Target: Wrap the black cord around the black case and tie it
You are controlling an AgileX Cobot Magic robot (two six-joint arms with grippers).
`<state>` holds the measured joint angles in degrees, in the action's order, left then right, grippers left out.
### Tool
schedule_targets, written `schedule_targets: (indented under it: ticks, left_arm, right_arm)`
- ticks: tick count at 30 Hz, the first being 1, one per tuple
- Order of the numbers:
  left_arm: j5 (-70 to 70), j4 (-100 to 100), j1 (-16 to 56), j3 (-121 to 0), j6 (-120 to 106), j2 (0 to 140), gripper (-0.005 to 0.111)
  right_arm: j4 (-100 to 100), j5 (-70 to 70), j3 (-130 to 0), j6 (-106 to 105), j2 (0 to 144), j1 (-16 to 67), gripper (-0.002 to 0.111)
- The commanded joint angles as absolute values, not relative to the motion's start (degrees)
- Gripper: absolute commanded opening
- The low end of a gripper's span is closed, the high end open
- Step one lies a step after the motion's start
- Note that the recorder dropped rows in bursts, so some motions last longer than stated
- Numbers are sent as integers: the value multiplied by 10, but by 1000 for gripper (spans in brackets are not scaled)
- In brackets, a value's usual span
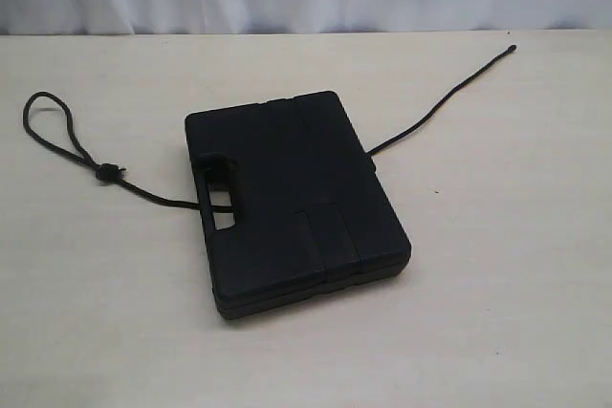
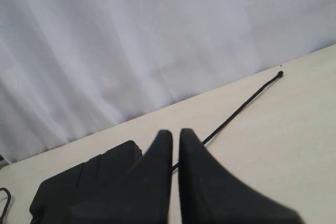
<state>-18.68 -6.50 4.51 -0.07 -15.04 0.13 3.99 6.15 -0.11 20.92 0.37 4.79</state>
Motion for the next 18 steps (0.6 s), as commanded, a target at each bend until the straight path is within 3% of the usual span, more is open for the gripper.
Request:
schedule_targets:
  ticks: [1, 8, 11, 18]
  left_arm:
    - [-135, -66, 43, 0, -146, 0, 0]
    - [-121, -67, 43, 0, -146, 0, 0]
    - [-101, -161, 43, 0, -145, 0, 0]
    - [149, -422, 43, 0, -91, 0, 0]
  right_arm:
    - [34, 62, 0, 209, 0, 45, 4]
    - [34, 44, 0, 209, 0, 45, 4]
    - [34, 41, 0, 209, 0, 45, 4]
    - [133, -139, 0, 219, 0, 48, 4]
